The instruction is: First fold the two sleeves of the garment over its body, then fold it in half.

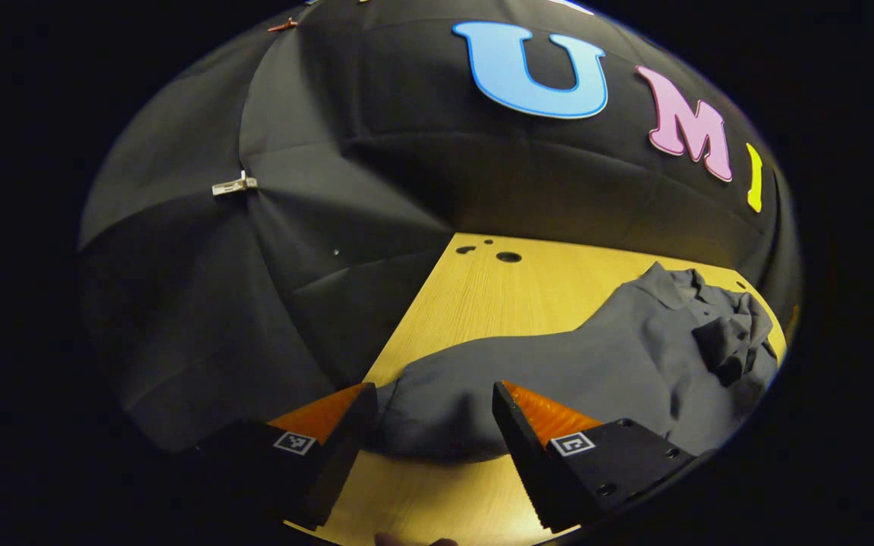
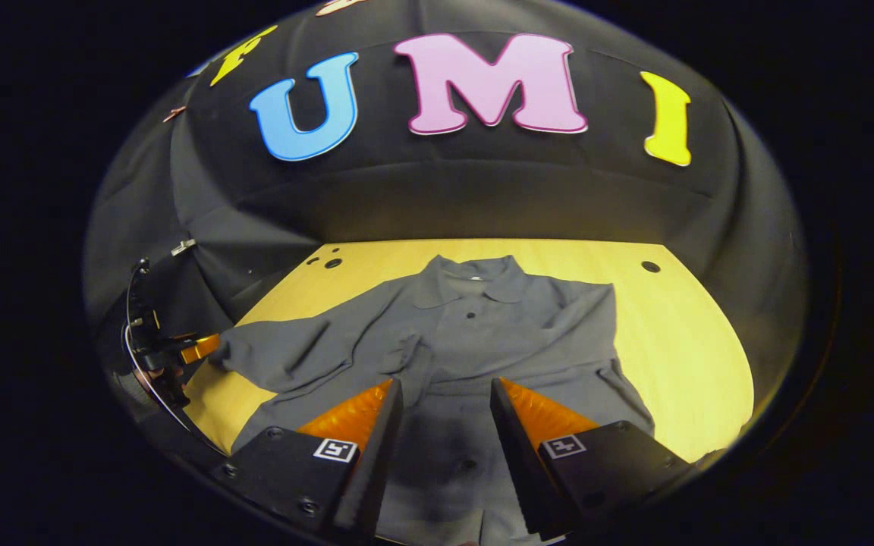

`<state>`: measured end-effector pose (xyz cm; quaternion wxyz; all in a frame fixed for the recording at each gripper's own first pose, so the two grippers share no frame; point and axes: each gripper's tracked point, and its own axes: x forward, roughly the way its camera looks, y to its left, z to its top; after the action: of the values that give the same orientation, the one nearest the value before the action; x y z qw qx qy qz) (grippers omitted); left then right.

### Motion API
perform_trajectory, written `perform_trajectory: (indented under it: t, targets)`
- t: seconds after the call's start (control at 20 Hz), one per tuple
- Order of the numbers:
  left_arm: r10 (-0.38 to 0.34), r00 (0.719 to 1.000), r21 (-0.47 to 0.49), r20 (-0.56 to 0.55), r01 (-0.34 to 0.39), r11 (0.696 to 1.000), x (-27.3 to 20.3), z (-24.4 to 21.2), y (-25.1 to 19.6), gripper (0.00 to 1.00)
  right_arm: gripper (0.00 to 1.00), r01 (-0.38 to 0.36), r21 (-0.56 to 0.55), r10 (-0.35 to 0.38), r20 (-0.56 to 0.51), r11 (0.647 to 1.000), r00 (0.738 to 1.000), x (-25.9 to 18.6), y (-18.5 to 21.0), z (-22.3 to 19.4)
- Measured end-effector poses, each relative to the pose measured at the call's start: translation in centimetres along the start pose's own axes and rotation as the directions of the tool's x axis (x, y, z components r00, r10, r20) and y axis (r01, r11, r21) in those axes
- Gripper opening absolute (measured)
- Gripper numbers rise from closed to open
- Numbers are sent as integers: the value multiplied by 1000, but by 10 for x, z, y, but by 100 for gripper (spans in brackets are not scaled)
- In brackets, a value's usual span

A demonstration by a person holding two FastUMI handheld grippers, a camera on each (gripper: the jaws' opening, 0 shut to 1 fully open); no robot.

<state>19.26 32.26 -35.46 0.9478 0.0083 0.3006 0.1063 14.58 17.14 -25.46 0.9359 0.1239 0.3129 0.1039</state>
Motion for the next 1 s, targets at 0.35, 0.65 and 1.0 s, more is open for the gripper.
perform_trajectory:
  t: [0.35, 0.65, 1.0]
  targets:
    - [11, 991, -11, -130, -13, 1000, 25, -36, 8, 96, 73, 65, 17, -66, 14, 998, 998, -18, -24, -3]
    - [-37, 985, 24, -168, 41, 999, 29, -44, -3, 94, 73, 85, 13, -85, 35, 996, 996, -26, -32, 2]
    - [-49, 989, 73, -141, 60, 996, 21, -17, -31, 11, 61, 109, 33, -111, 74, 994, 991, -35, -48, 10]
